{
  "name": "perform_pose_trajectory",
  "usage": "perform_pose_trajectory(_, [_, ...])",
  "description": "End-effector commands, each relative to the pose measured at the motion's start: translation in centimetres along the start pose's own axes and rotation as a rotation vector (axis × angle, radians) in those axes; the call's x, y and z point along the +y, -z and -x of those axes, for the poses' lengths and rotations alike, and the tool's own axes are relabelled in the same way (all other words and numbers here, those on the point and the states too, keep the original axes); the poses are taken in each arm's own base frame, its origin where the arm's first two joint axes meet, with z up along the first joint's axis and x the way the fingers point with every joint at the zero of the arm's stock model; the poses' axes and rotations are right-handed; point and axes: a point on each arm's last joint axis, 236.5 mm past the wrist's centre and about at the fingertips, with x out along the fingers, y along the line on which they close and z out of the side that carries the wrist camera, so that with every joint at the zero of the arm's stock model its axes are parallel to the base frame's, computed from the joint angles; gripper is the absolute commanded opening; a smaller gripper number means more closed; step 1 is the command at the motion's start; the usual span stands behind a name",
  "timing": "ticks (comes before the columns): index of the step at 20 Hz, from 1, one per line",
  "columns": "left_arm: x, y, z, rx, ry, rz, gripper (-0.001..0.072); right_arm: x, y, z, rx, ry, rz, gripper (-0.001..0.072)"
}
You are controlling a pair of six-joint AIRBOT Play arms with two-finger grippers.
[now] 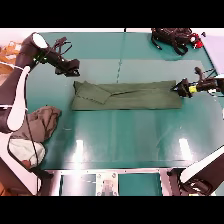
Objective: Fold the shirts.
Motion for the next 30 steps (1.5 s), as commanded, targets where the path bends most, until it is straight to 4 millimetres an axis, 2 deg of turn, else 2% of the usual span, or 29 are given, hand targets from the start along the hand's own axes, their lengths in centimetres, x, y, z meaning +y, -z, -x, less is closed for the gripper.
perform_pose_trajectory(1, [-2.4,0.1,-1.1,-0.007,0.015,-0.052,0.0022,1.6,1.0,-1.7,0.070,-0.024,0.052,0.0137])
perform_pose_trajectory(2, [-3.4,0.1,-1.5,-0.011,0.020,-0.069,0.0022,2.2,1.3,-1.1,0.090,-0.033,0.068,0.0017])
perform_pose_trajectory(5, [-6.7,0.2,-4.1,-0.031,0.043,-0.120,0.0022,4.8,0.9,2.0,0.088,-0.034,0.138,0.0016])
perform_pose_trajectory(8, [-12.3,1.2,-9.5,-0.047,0.120,-0.168,0.0021,9.2,0.6,6.3,0.016,-0.011,0.213,0.0016])
perform_pose_trajectory(10, [-16.4,2.4,-13.3,-0.069,0.170,-0.197,0.0022,12.7,2.1,8.9,0.004,-0.005,0.258,0.0016])
perform_pose_trajectory(13, [-22.4,4.4,-17.7,-0.107,0.273,-0.192,0.0022,18.2,5.5,11.8,0.013,0.001,0.325,0.0016])
perform_pose_trajectory(15, [-24.4,6.5,-20.4,-0.091,0.300,-0.192,0.0021,22.7,7.5,13.2,-0.012,-0.033,0.389,0.0016])
perform_pose_trajectory(17, [-25.1,8.2,-22.7,-0.054,0.333,-0.146,0.0021,27.0,9.4,14.2,-0.032,-0.105,0.453,0.0016])
perform_pose_trajectory(19, [-26.0,8.8,-23.7,-0.033,0.399,-0.077,0.0022,29.0,10.5,14.1,-0.022,-0.129,0.469,0.0016])
perform_pose_trajectory(23, [-27.3,8.9,-23.0,-0.020,0.465,-0.050,0.0022,28.9,10.4,13.1,-0.014,-0.108,0.465,0.0016])
perform_pose_trajectory(25, [-27.2,8.5,-21.3,0.021,0.488,-0.089,0.0022,28.9,9.9,13.1,-0.033,-0.107,0.461,0.0016])
perform_pose_trajectory(27, [-26.4,7.8,-18.0,0.088,0.522,-0.127,0.0022,29.0,9.7,13.0,-0.040,-0.108,0.452,0.0016])
perform_pose_trajectory(30, [-22.4,5.5,-11.2,0.119,0.513,-0.157,0.0022,30.2,10.1,12.1,-0.031,-0.117,0.456,0.0016])
